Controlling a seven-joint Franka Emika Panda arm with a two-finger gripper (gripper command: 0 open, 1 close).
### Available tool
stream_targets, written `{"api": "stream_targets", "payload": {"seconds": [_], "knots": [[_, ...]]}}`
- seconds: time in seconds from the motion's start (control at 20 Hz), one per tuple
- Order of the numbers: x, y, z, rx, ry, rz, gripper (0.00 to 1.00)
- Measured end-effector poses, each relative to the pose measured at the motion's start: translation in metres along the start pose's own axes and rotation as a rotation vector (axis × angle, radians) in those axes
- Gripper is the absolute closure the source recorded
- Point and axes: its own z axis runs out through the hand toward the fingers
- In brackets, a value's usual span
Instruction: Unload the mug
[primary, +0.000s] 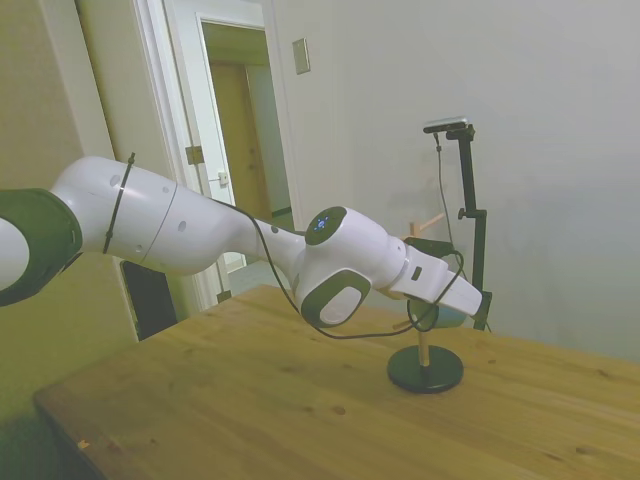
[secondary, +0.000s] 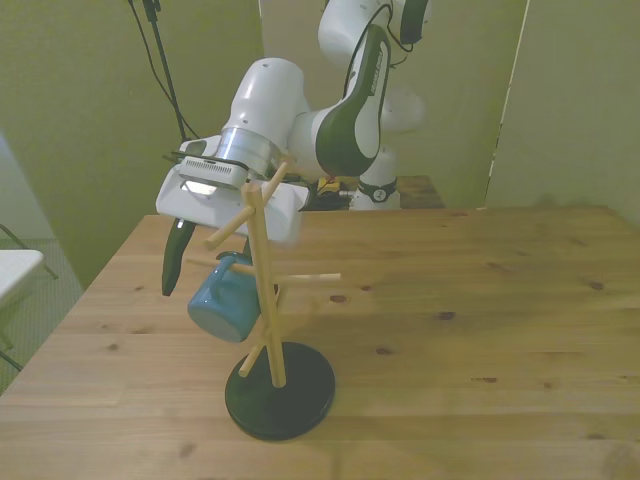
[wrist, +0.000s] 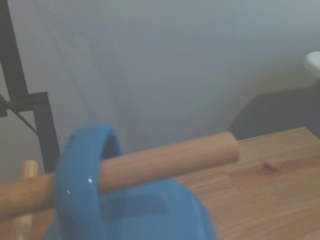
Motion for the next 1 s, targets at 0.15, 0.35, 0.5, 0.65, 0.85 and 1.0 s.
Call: {"api": "stream_targets", "payload": {"seconds": [0.15, 0.35, 0.5, 0.65, 0.85, 1.0], "knots": [[-0.0003, -0.0044, -0.0008, 0.000, 0.002, -0.010, 1.00], [0.0005, -0.0050, -0.0018, -0.005, 0.007, -0.016, 1.00], [-0.0003, -0.0066, -0.0023, -0.007, 0.010, -0.022, 1.00], [-0.0008, -0.0076, -0.0027, -0.009, 0.013, -0.026, 1.00], [-0.0016, -0.0076, -0.0022, -0.012, 0.013, -0.029, 1.00], [-0.0014, -0.0077, -0.0023, -0.013, 0.014, -0.030, 1.00]]}}
